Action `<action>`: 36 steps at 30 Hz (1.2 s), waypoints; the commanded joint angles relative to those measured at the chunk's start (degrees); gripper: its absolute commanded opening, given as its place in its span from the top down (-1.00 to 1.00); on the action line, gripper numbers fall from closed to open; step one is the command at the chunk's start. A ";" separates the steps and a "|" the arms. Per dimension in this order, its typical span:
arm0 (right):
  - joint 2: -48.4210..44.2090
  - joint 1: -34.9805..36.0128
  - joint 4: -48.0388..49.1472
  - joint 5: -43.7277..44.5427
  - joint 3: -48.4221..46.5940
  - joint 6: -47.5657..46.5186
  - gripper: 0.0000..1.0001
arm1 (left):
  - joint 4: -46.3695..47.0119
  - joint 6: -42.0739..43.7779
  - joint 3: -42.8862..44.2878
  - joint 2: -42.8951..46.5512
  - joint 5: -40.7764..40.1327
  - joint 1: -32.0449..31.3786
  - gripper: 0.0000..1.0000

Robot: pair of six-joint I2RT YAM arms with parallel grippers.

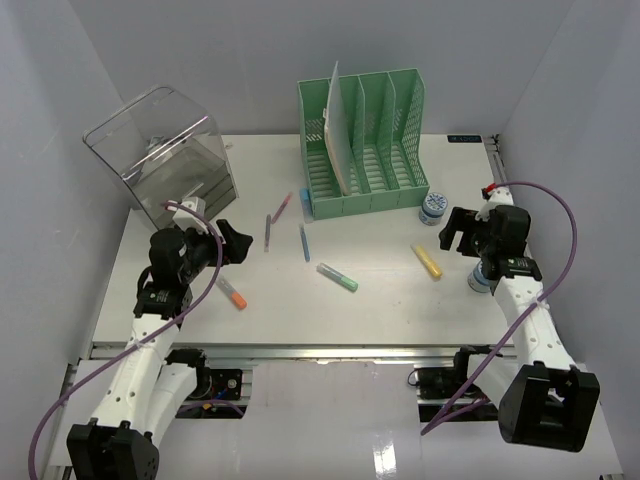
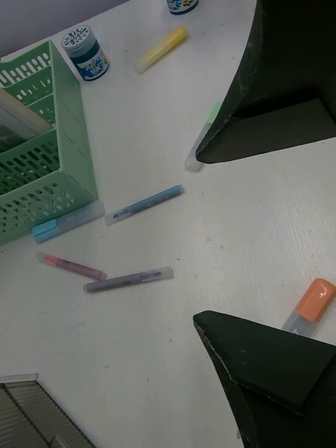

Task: Organize the desk

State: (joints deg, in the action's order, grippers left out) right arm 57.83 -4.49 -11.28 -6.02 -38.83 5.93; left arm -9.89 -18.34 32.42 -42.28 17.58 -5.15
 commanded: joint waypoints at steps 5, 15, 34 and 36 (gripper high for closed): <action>-6.44 -0.34 -0.61 -27.77 1.86 -15.67 -0.80 | -4.74 0.56 4.57 -2.71 -0.32 -0.22 -0.96; -9.92 -0.25 -12.89 -57.11 4.07 -41.69 -0.80 | -26.41 6.57 29.48 -23.32 -41.26 -20.97 -0.92; -12.49 -0.25 -12.53 -56.91 4.22 -44.60 -0.83 | -3.85 52.89 35.77 -42.38 -74.26 -22.43 0.08; -12.55 -0.25 -12.53 -56.93 4.29 -44.62 -0.83 | 1.63 56.86 34.39 -43.02 -72.61 -20.01 0.04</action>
State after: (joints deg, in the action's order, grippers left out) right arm 46.06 -4.75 -23.75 -61.06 -33.85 -37.60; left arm -23.51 24.28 69.90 -86.46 -56.34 -29.37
